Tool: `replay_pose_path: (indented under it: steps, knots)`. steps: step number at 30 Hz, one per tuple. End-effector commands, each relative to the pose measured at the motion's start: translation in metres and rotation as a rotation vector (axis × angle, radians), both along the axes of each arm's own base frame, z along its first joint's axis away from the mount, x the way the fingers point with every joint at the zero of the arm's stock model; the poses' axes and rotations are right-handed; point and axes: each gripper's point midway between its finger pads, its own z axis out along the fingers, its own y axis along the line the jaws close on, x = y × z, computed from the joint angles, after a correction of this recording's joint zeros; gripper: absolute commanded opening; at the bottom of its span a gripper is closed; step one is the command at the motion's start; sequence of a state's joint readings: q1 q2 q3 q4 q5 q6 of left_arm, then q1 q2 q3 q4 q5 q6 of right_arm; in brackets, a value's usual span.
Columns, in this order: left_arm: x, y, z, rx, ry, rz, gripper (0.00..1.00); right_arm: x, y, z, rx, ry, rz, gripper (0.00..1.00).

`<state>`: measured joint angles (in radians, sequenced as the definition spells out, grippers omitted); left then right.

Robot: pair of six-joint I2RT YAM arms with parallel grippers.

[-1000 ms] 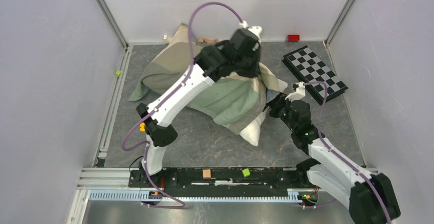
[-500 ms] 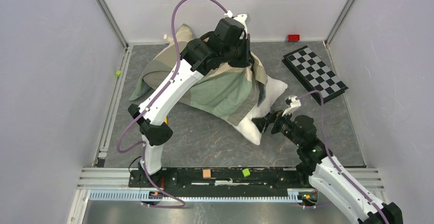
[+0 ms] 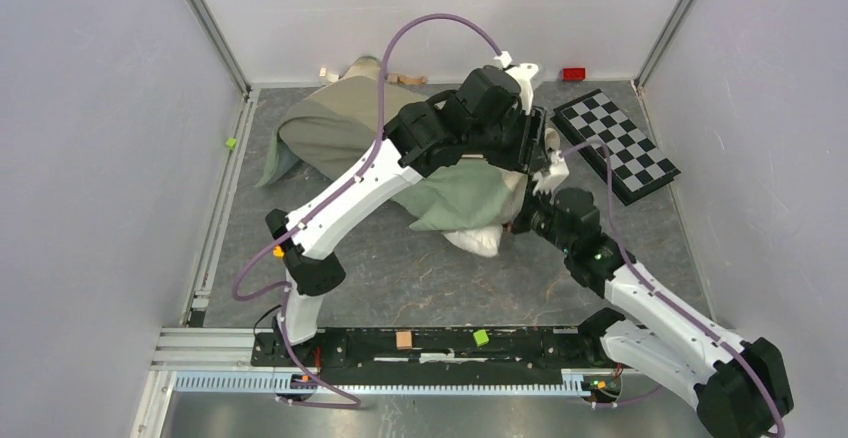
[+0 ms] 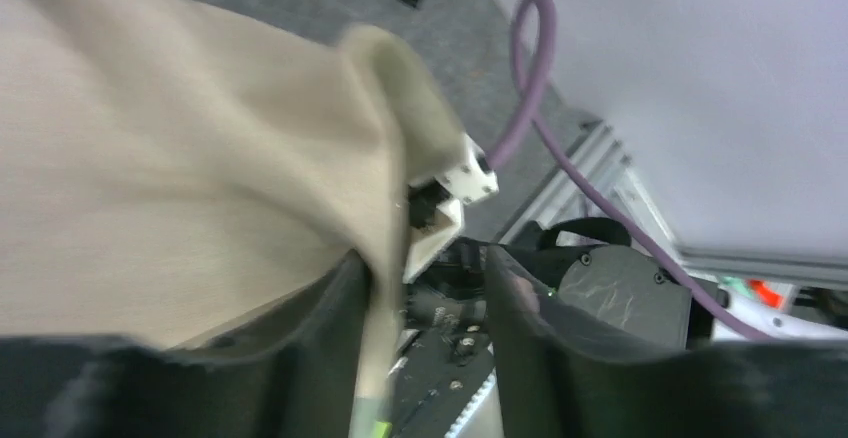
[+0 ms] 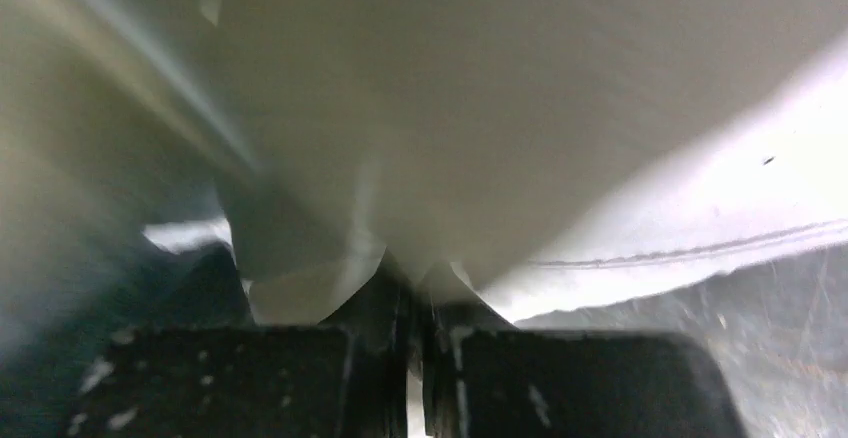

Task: Put the pillow into the pillowcase

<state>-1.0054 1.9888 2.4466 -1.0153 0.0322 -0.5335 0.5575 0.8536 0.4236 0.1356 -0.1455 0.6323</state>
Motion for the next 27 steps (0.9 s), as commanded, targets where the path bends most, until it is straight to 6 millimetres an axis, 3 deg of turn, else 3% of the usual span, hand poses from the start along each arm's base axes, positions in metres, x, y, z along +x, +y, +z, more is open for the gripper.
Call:
replay_pose_path:
  steps: [1, 4, 7, 8, 12, 14, 17, 20, 24, 27]
  knots:
    - [-0.025, 0.011, 0.075, -0.163, -0.150, -0.092, 0.71, 0.026, 0.011, 0.120, 0.181, -0.145, -0.064, 0.00]
    - [-0.027, 0.048, 0.102, -0.164, -0.246, -0.023, 0.88, 0.034, 0.013, 0.141, 0.209, -0.133, -0.091, 0.00]
    - [-0.023, 0.096, 0.104, -0.105, -0.311, 0.110, 0.96, 0.042, 0.018, 0.155, 0.221, -0.117, -0.102, 0.00]
    - [-0.020, 0.114, 0.099, -0.075, -0.324, 0.174, 1.00, 0.045, 0.020, 0.158, 0.222, -0.108, -0.105, 0.00]
    - [-0.016, 0.183, 0.066, 0.019, -0.331, 0.413, 0.99, 0.053, 0.024, 0.163, 0.228, -0.089, -0.113, 0.00]
    - [-0.017, 0.204, 0.031, 0.075, -0.315, 0.482, 0.97, 0.055, 0.027, 0.165, 0.230, -0.087, -0.109, 0.00]
    - [-0.030, 0.200, -0.013, 0.069, -0.265, 0.415, 0.94, 0.058, 0.030, 0.167, 0.228, -0.082, -0.103, 0.00]
    - [-0.041, 0.190, -0.061, 0.088, -0.244, 0.339, 0.98, 0.060, 0.032, 0.170, 0.223, -0.084, -0.098, 0.00]
    - [-0.042, 0.177, -0.086, 0.123, -0.290, 0.332, 1.00, 0.061, 0.032, 0.174, 0.222, -0.093, -0.097, 0.00]
    - [-0.027, 0.182, -0.098, 0.212, -0.327, 0.444, 1.00, 0.059, 0.031, 0.170, 0.207, -0.076, -0.099, 0.00]
